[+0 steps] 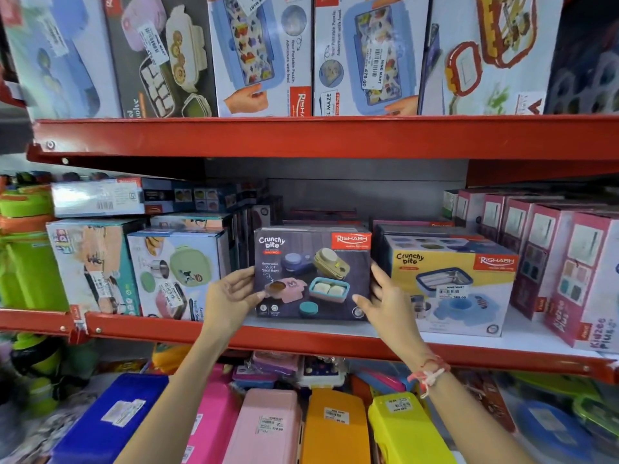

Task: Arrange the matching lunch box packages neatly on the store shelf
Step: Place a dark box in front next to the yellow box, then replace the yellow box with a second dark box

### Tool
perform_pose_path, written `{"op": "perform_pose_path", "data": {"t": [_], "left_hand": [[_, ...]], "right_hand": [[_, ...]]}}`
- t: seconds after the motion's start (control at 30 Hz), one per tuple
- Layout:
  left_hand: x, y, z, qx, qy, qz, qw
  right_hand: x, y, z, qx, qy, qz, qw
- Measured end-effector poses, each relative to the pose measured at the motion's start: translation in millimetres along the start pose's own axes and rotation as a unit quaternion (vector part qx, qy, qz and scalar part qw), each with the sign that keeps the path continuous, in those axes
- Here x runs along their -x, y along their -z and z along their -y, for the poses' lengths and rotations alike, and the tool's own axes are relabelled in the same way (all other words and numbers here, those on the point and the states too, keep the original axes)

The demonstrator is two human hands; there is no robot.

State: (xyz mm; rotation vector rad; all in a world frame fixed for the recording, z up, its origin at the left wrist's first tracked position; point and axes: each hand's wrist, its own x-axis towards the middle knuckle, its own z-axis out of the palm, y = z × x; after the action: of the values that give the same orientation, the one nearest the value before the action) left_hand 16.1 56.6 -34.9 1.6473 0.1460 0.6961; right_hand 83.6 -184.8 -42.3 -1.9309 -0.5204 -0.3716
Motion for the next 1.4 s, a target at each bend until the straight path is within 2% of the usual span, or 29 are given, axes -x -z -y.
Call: {"op": "perform_pose_path", "data": {"t": [0.43, 0.63, 0.73, 0.83, 0.87, 0.93, 1.03, 1.13, 1.2, 1.27, 1.37, 1.4], "left_hand": [[1.4, -6.2, 20.1, -0.026, 0.025, -0.064, 0.997], [6.8, -13.2, 19.5, -0.087, 0.013, -0.068, 0.994], [24.7, -48.8, 9.1, -0.122, -0.031, -0.073, 0.989], [39.0, -54.0, -5.5, -0.170, -0.150, -0.145, 0.963], [44.4, -55.7, -11.8, -0.167, -0.183, -0.155, 0.956], [56.5, -66.3, -24.7, -0.130, -0.194, -0.116, 0.965], [65.6, -98.2, -31.6, -0.088, -0.143, -0.001, 0.986], [70.7, -137.5, -37.9, -0.096, -0.109, 0.083, 0.986], [74.9, -157.4, -42.9, -0.105, -0.095, 0.097, 0.985], [78.2, -173.9, -46.6, -0.128, -0.084, 0.075, 0.985], [82.4, -195.4, -48.3, -0.119, -0.054, 0.056, 0.990], [81.4, -200.4, -48.7, -0.113, -0.019, 0.059, 0.992]], "right_hand": [[-0.6, -16.1, -22.1, -0.008, 0.009, 0.011, 1.000], [3.4, -15.0, -21.9, -0.004, -0.001, 0.029, 1.000], [4.8, 20.1, -30.6, -0.002, -0.001, 0.032, 0.999], [14.5, 31.1, -19.5, -0.010, 0.028, 0.026, 0.999], [18.7, 34.2, -15.5, -0.019, 0.045, 0.017, 0.999], [26.2, 43.6, -8.5, -0.043, 0.078, -0.029, 0.996], [30.3, 67.3, -12.2, -0.059, 0.104, -0.136, 0.983], [26.5, 100.3, -28.3, -0.068, 0.095, -0.230, 0.966], [22.4, 120.1, -40.7, -0.069, 0.084, -0.268, 0.957], [16.5, 136.9, -54.9, -0.059, 0.073, -0.290, 0.952], [10.3, 156.3, -67.9, -0.078, 0.039, -0.299, 0.950], [6.8, 160.8, -71.8, -0.077, 0.017, -0.293, 0.953]]}}
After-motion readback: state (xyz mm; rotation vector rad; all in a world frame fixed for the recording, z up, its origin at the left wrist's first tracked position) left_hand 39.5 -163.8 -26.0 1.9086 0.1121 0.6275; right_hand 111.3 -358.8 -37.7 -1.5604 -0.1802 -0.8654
